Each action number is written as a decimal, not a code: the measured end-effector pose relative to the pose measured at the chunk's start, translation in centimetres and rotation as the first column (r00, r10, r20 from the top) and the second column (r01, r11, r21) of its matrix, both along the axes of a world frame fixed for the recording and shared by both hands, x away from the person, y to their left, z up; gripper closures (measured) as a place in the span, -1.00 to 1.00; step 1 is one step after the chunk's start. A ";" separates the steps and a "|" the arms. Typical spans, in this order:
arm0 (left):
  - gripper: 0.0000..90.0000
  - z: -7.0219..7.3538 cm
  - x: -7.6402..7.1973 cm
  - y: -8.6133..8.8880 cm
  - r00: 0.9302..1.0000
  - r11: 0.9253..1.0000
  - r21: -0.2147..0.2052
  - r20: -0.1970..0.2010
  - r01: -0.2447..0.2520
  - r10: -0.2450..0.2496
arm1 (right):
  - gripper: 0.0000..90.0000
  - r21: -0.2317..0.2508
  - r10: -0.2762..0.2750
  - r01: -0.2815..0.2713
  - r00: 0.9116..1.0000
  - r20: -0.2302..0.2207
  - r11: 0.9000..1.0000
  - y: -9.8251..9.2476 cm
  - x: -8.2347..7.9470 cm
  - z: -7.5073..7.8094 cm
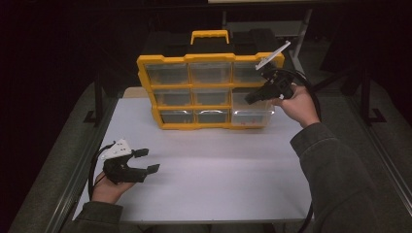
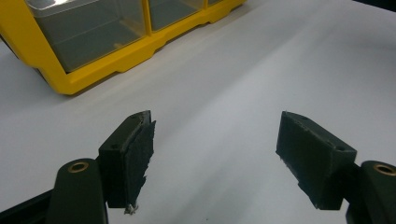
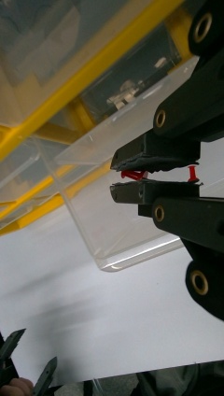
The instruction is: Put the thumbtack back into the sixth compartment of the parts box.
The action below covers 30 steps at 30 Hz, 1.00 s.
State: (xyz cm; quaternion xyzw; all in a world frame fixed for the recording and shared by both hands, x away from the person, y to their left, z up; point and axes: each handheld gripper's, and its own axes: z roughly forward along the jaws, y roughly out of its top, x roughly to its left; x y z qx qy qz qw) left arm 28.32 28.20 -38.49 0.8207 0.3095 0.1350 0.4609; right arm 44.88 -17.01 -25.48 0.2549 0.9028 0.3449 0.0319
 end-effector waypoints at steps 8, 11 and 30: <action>-0.40 0.0 0.0 0.1 1.000 1.000 0.003 0.002 0.000 0.000 | 0.80 0.006 0.007 -0.007 1.000 -0.004 1.000 0.2 0.3 -1.2; -0.40 0.0 0.0 0.0 1.000 1.000 0.003 0.004 0.002 -0.002 | 0.80 0.003 0.014 -0.014 1.000 -0.002 1.000 0.4 0.1 -1.7; -0.41 -0.3 0.0 0.2 1.000 1.000 -0.001 -0.005 -0.002 0.002 | 0.73 0.027 0.007 -0.006 1.000 -0.014 1.000 0.6 0.3 -2.1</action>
